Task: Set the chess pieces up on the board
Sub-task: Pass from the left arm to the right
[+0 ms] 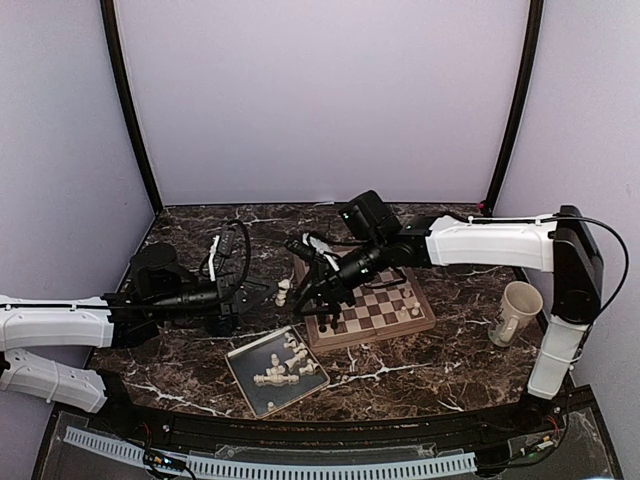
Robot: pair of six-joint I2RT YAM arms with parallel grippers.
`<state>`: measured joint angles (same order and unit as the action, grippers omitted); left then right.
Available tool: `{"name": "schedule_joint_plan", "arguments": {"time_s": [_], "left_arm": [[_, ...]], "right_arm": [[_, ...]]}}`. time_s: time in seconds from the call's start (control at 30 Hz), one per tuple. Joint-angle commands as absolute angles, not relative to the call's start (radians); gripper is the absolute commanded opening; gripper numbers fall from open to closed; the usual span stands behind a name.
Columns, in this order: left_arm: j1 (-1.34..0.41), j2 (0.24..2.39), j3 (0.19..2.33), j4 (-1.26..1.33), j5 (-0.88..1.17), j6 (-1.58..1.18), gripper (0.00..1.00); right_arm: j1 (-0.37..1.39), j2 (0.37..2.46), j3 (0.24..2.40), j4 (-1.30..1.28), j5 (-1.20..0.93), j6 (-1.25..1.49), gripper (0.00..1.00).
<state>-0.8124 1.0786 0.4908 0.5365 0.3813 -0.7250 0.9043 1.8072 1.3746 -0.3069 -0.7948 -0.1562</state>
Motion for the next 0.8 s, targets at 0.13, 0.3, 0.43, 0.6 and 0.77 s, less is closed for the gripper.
{"name": "schedule_joint_plan", "arguments": {"time_s": [0.13, 0.3, 0.43, 0.6, 0.77], "left_arm": [[-0.811, 1.070, 0.468, 0.642, 0.370, -0.775, 0.03], [-0.811, 1.081, 0.467, 0.656, 0.375, -0.787, 0.03], [-0.811, 1.079, 0.465, 0.664, 0.376, -0.791, 0.03], [-0.812, 1.077, 0.459, 0.670, 0.375, -0.796, 0.03], [-0.811, 1.075, 0.462, 0.662, 0.363, -0.788, 0.03]], "right_arm": [[0.922, 1.845, 1.428, -0.159, -0.845, -0.060, 0.54], [0.925, 1.863, 1.437, -0.099, -0.879, -0.005, 0.51], [0.932, 1.874, 1.442, -0.078, -0.891, 0.009, 0.45], [0.933, 1.874, 1.420, -0.034, -0.921, 0.036, 0.28], [0.933, 1.865, 1.396, -0.037, -0.929, 0.024, 0.11]]}}
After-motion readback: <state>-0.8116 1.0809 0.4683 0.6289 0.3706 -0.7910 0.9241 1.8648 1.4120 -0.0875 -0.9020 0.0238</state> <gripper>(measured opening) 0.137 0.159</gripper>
